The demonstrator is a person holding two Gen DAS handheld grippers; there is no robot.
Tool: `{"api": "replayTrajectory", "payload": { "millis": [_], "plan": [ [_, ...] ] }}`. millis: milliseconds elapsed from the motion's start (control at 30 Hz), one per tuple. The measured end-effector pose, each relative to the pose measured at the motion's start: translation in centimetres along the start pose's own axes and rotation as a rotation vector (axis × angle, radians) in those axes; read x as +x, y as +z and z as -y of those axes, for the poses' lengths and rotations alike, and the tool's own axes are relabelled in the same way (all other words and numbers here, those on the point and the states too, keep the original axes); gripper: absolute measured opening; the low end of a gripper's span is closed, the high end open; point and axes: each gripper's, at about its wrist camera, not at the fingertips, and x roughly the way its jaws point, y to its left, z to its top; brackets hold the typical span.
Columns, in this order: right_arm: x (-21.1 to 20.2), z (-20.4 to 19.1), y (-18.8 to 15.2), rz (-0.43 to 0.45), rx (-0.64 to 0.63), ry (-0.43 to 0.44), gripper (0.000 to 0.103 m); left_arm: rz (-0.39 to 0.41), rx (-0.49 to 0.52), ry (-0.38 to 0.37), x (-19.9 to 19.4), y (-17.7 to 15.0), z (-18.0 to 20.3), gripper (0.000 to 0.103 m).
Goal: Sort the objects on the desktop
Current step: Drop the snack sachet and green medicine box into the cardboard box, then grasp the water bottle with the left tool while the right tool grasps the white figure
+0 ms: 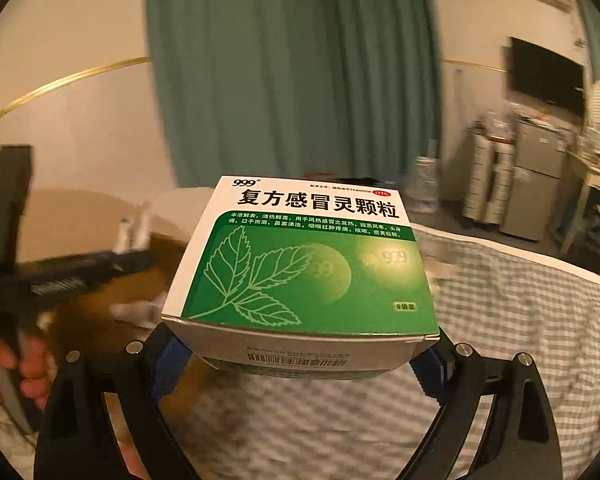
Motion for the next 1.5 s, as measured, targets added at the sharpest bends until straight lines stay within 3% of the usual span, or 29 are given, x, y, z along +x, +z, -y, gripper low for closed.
{"api": "replayTrajectory", "payload": {
  "millis": [100, 200, 400, 433, 467, 533, 567, 667, 833, 967, 1167, 1433, 1500],
  "plan": [
    [2.9, -4.3, 0.8, -0.017, -0.002, 0.08, 0.092, -0.037, -0.044, 0.057, 0.8, -1.2, -3.8, 0.039],
    [5.6, -7.0, 1.1, -0.052, 0.008, 0.1, 0.092, -0.088, -0.117, 0.143, 2.3, -2.2, -7.2, 0.039],
    [10.0, -9.9, 2.0, -0.113, 0.027, 0.09, 0.095, -0.116, -0.231, 0.15, 3.5, -2.6, -10.7, 0.043],
    [10.4, -10.3, 2.0, -0.113, 0.029, 0.087, 0.095, -0.121, -0.232, 0.162, 3.7, -2.6, -11.0, 0.054],
    [10.5, -10.3, 2.0, -0.106, 0.034, 0.077, 0.097, -0.132, -0.235, 0.174, 4.0, -2.8, -11.1, 0.072],
    [10.6, -9.3, 2.6, -0.088, 0.047, 0.036, 0.102, -0.148, -0.245, 0.215, 4.2, -3.0, -11.7, 0.092],
    [10.4, -8.9, 2.7, -0.078, 0.053, 0.037, 0.102, -0.148, -0.256, 0.236, 4.0, -3.1, -12.1, 0.095],
    [8.6, -7.4, 3.7, -0.041, 0.058, 0.01, 0.103, -0.128, -0.267, 0.26, 3.3, -3.0, -11.9, 0.097],
    [4.5, -2.3, 4.3, 0.005, 0.078, -0.091, 0.103, -0.069, -0.203, 0.279, 1.5, -2.9, -10.1, 0.1],
    [1.6, 1.6, 3.7, 0.008, 0.153, -0.101, 0.103, -0.029, -0.178, 0.302, 0.4, -2.0, -8.4, 0.1],
    [-0.9, 5.4, 1.5, -0.025, 0.088, -0.24, 0.103, 0.019, -0.125, 0.177, -0.1, -1.8, -4.5, 0.103],
    [-2.0, 10.1, 1.1, -0.005, 0.179, -0.208, 0.103, -0.022, 0.103, -0.087, 3.5, -3.6, 7.5, 0.103],
    [-1.7, 10.7, 0.8, -0.004, 0.192, -0.198, 0.103, -0.025, 0.15, -0.118, 5.5, -4.2, 9.8, 0.103]
  ]
}}
